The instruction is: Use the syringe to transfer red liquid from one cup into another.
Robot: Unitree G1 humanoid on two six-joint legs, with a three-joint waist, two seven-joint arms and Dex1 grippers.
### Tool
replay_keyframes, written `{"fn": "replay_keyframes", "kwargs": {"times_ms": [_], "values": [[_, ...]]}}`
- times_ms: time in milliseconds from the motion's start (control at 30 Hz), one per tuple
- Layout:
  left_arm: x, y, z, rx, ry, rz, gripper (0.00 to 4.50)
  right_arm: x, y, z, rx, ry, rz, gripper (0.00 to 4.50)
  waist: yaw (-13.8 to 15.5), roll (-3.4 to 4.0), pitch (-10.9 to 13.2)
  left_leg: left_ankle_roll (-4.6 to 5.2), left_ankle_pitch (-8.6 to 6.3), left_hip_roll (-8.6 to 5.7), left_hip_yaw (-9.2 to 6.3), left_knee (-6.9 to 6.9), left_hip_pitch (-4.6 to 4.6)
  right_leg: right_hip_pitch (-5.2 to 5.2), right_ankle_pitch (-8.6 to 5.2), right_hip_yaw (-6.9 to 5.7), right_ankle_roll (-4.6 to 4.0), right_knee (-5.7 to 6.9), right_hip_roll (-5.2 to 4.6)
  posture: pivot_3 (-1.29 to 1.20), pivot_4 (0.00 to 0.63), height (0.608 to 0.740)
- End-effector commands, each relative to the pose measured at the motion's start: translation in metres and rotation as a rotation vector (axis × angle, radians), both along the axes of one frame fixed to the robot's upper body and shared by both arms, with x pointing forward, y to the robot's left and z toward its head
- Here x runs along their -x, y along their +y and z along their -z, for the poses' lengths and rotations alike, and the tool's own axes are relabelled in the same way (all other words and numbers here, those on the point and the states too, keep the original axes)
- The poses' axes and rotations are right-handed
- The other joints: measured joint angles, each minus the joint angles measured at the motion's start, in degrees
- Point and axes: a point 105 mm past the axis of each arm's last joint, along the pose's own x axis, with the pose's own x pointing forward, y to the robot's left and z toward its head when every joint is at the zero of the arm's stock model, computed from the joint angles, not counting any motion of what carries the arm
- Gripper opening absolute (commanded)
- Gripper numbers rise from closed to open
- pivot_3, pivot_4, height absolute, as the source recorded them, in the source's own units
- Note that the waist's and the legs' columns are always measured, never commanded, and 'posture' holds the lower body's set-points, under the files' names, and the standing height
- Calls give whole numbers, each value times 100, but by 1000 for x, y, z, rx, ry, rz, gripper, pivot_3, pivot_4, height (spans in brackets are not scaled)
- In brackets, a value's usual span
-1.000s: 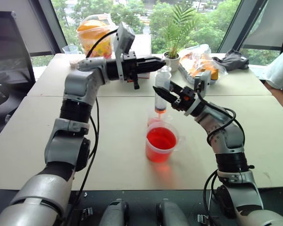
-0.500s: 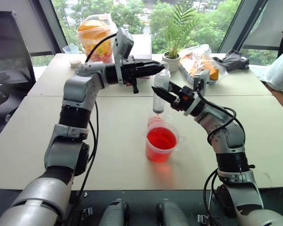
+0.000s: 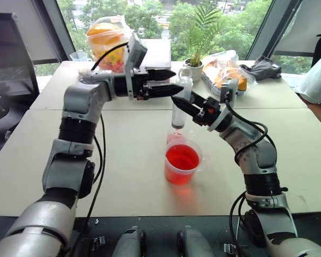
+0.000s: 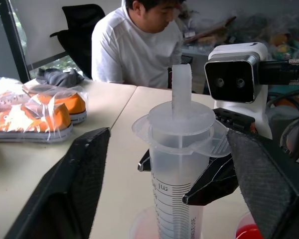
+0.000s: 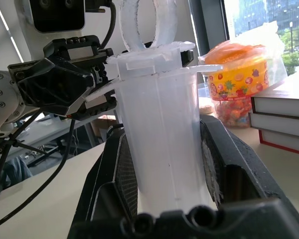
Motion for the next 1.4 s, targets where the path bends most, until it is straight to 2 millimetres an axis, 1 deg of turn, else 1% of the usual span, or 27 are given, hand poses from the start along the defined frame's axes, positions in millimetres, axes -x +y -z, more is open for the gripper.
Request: {"fn": "replay_keyframes", "kwargs": {"times_ms": [33,167,200,300,367,433,500,567,633,733,867,967,1033,1133,1200,1300,1333,1367,1400], "values": [[14,12,-15,32,-48,20,4477,7,2,-23,-24,-89,-19,1391,-7,0,0,0,0,0,0,0,0,0,0,0,0,0,0,0,150,740],[31,25,-3,-6,-13,61,4477,3,-5,-32,-46,-89,8,1391,-18,1,0,0,0,1,0,-2,0,-3,0,2,0,2,-3,0,150,740],[34,28,5,-33,-7,55,4477,2,-8,-37,-61,-89,16,1391,-14,1,0,0,0,1,-1,-2,0,-3,0,2,0,2,-3,0,150,740],[44,36,29,-107,16,52,4477,2,-15,-58,-101,-99,37,1391,-12,1,0,-1,0,0,0,-2,0,-2,0,2,0,1,-18,0,150,740],[46,39,37,-130,26,45,4477,4,-19,-72,-101,-100,53,1391,20,1,0,-2,1,0,-1,-2,0,-2,0,0,-1,1,-23,0,150,740],[50,40,43,-150,37,53,4477,-2,-31,-85,-49,-38,139,1391,32,2,1,-3,2,0,-3,-1,-1,-2,0,-2,-2,1,-27,0,150,740],[54,40,48,-182,32,71,4477,-7,-49,-98,-36,70,219,1391,29,2,1,-3,1,-3,-2,-1,-3,-3,0,-2,-4,-1,-36,0,150,740],[57,40,50,-185,38,88,4477,-10,-65,-101,-27,207,270,1391,27,2,1,-4,1,-3,-3,-4,-3,-3,0,2,-6,-5,-42,0,150,740],[59,39,50,-186,39,101,4477,-11,-81,-94,48,317,343,1391,23,1,1,-5,1,-2,-5,-17,-2,-5,-2,2,-8,-12,-45,0,150,740],[59,38,53,-189,35,109,4477,-9,-108,-64,208,517,453,1391,11,2,1,-5,0,-1,-5,-27,-3,-6,-6,3,-17,-20,-46,0,150,740],[60,35,54,-179,33,121,4477,-2,-144,-21,324,778,568,1391,5,2,1,-4,0,-2,-1,-29,-7,-8,-10,6,-23,-27,-49,0,150,740],[61,33,53,-163,39,133,4477,0,-160,4,367,914,615,1391,-12,2,1,-3,0,-2,2,-29,-7,-10,-7,8,-19,-25,-48,0,150,740],[62,32,51,-151,42,143,4477,-2,-172,23,386,1002,677,1391,-21,3,1,-3,0,-2,3,-28,-7,-10,-6,8,-16,-25,-46,0,150,740],[63,31,50,-145,41,147,4477,-7,-180,46,391,1084,705,1391,-6,3,1,-3,0,-2,4,-27,-7,-10,-5,7,-15,-24,-41,0,150,740],[63,30,50,-145,39,148,4477,-9,-181,62,401,1135,704,1391,-2,3,1,-3,0,-3,5,-27,-8,-10,-5,6,-14,-25,-38,0,150,740],[63,31,49,-144,40,147,4477,-13,-179,79,417,1173,697,1391,-11,3,1,-2,0,-2,8,-25,-8,-10,-4,4,-13,-23,-30,0,150,740],[63,31,49,-145,40,146,4477,-13,-179,82,423,1178,696,1391,-9,3,1,-2,0,-2,8,-25,-8,-10,-4,2,-12,-23,-27,0,150,740],[63,31,49,-146,39,145,4494,-14,-179,89,434,1188,700,1890,-7,3,1,-2,0,-2,8,-24,-8,-10,-4,2,-12,-22,-26,0,150,740],[64,31,49,-146,38,144,4500,-15,-180,94,442,1194,702,2485,-7,3,1,-2,0,-2,9,-24,-8,-10,-4,2,-12,-21,-21,0,150,740]]}}
